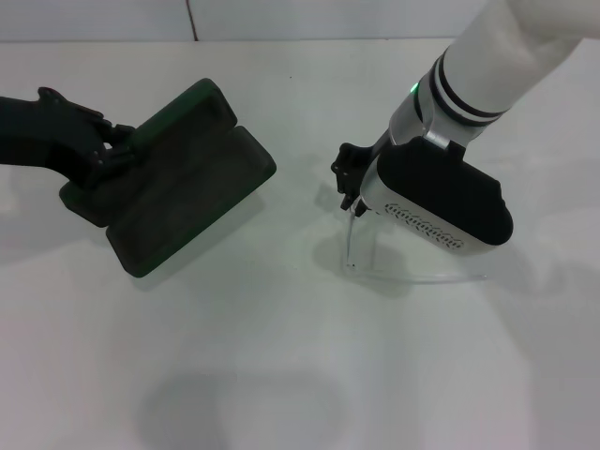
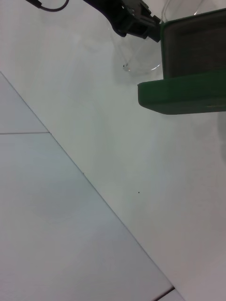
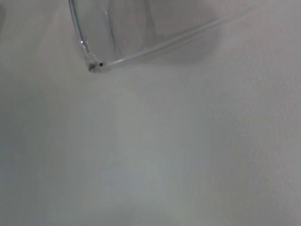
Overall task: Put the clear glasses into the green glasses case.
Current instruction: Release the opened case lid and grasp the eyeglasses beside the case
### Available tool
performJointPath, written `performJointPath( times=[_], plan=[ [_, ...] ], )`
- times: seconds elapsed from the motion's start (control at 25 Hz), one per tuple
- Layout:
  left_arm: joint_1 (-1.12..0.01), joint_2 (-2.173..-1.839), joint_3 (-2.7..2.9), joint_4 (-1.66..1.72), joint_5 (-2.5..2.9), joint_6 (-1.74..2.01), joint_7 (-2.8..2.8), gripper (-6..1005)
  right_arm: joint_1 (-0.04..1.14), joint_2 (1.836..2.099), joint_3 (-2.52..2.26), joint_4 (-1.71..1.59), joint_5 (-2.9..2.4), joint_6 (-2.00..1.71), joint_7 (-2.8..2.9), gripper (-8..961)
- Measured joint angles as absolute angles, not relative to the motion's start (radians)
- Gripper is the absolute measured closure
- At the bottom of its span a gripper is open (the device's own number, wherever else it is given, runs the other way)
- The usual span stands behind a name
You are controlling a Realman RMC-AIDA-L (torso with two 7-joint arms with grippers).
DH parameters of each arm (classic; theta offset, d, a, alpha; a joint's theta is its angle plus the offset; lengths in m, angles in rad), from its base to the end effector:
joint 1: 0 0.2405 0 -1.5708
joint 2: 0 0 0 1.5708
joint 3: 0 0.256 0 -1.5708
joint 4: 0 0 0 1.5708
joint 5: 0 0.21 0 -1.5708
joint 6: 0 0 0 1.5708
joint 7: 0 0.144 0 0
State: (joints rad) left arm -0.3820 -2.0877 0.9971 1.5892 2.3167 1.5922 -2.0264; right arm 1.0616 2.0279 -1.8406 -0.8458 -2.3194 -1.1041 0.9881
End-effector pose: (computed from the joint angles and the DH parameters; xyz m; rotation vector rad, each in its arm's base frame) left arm -0.2067 0.3338 0.0888 -2.5835 -0.5342 0.0274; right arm 0.0900 0.4016 -0.0986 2.3918 1.8024 0.7432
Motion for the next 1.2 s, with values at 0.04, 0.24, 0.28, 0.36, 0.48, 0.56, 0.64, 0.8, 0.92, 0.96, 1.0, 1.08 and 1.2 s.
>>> performJointPath(
  times=[0.04,0.24,0.28,0.36,0.48,0.56,0.64,0.8,0.92,0.96,1.0,1.08,1.2],
  plan=[
    [-0.382,-2.088,0.997,1.589,2.317,1.592,-2.026,790,1.061,2.028,-1.841,-0.849,-2.322,-1.111,0.994,841],
    [-0.379,-2.088,0.998,1.589,2.313,1.593,-2.026,790,1.046,2.028,-1.825,-0.884,-2.329,-1.139,1.034,865],
    [-0.377,-2.087,0.998,1.589,2.313,1.594,-2.026,790,1.043,2.027,-1.817,-0.897,-2.330,-1.149,1.041,865],
    [-0.373,-2.086,0.997,1.589,2.313,1.595,-2.026,790,1.029,2.026,-1.781,-0.936,-2.334,-1.180,1.059,865],
    [-0.373,-2.084,0.997,1.589,2.313,1.596,-2.026,790,0.989,2.023,-1.679,-1.035,-2.340,-1.263,1.086,866],
    [-0.378,-2.082,0.997,1.593,2.312,1.597,-2.026,790,0.961,2.022,-1.605,-1.107,-2.352,-1.329,1.108,866],
    [-0.382,-2.079,0.997,1.599,2.312,1.598,-2.026,790,0.931,2.021,-1.538,-1.178,-2.370,-1.390,1.133,901],
    [-0.402,-2.063,1.003,1.601,2.315,1.609,-2.026,790,0.858,2.020,-1.422,-1.297,-2.386,-1.467,1.172,947],
    [-0.432,-2.047,1.002,1.595,2.315,1.631,-2.024,790,0.832,2.019,-1.358,-1.334,-2.364,-1.509,1.200,928],
    [-0.444,-2.040,1.000,1.590,2.316,1.636,-2.024,790,0.828,2.020,-1.343,-1.339,-2.351,-1.517,1.214,921],
    [-0.453,-2.036,0.999,1.582,2.316,1.640,-2.024,790,0.826,2.022,-1.337,-1.342,-2.339,-1.520,1.228,915],
    [-0.471,-2.028,0.999,1.565,2.318,1.647,-2.022,790,0.827,2.022,-1.349,-1.343,-2.334,-1.516,1.255,902],
    [-0.479,-2.027,0.998,1.550,2.327,1.647,-2.015,790,0.840,2.023,-1.421,-1.350,-2.345,-1.500,1.287,882]
  ],
)
